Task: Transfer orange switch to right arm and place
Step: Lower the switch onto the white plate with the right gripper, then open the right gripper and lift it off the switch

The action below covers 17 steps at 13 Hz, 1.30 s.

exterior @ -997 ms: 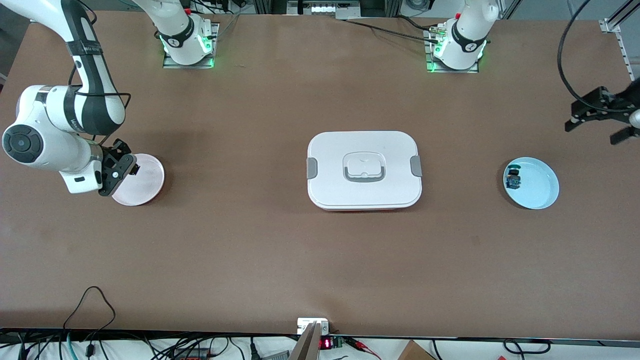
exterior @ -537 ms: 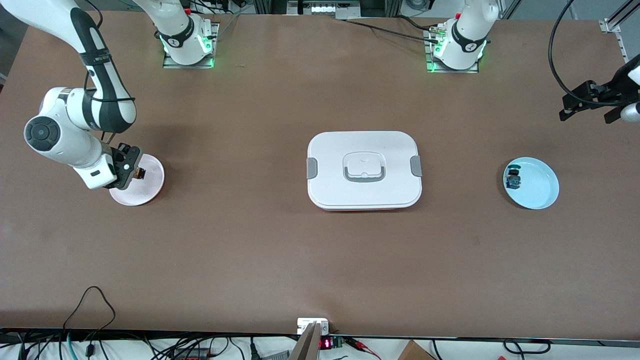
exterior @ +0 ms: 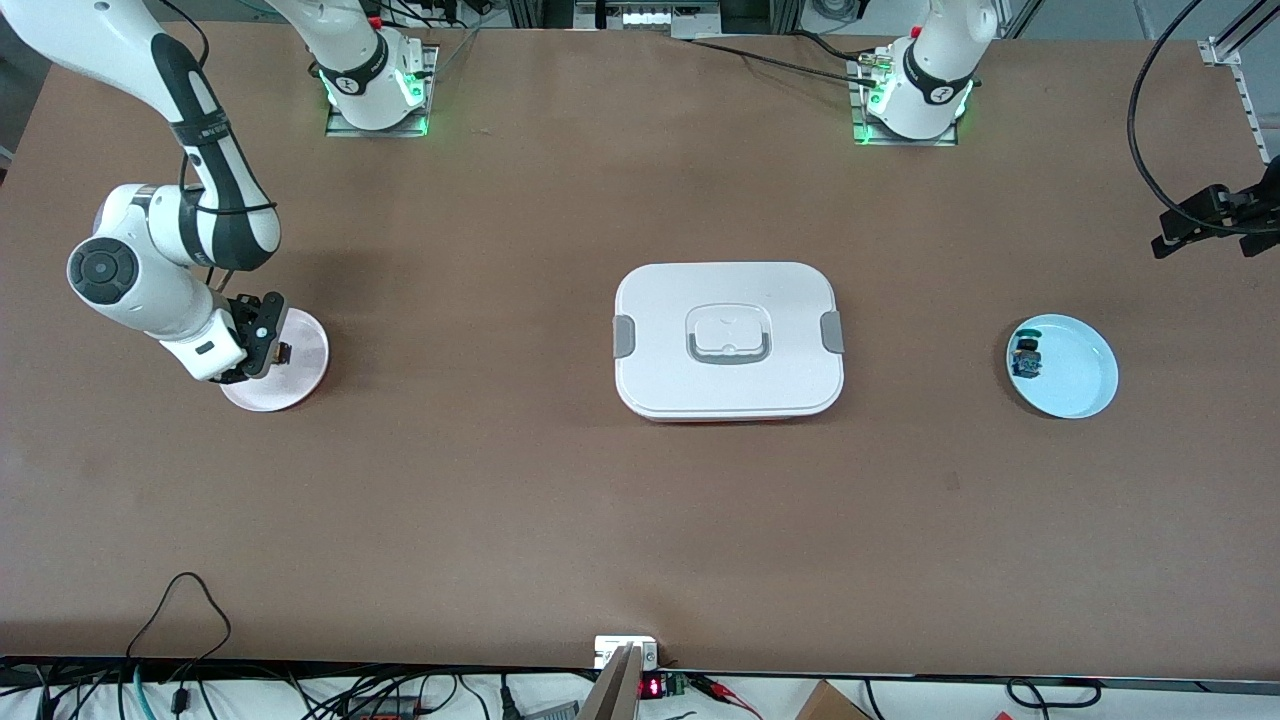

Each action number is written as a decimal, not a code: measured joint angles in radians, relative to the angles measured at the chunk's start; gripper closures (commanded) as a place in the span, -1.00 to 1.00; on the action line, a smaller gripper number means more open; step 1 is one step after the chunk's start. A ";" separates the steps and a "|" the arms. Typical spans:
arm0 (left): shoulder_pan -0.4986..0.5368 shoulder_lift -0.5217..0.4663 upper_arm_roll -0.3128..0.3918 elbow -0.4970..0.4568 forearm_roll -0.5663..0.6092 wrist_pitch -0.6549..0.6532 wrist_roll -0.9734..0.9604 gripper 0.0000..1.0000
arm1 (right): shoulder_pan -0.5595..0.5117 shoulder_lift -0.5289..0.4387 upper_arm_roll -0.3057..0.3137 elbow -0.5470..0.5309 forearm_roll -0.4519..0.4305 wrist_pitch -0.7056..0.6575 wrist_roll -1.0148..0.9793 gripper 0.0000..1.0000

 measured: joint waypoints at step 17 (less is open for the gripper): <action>0.021 0.002 0.009 0.035 0.001 -0.001 0.000 -1.00 | -0.026 -0.048 0.001 0.005 0.103 0.009 0.009 -1.00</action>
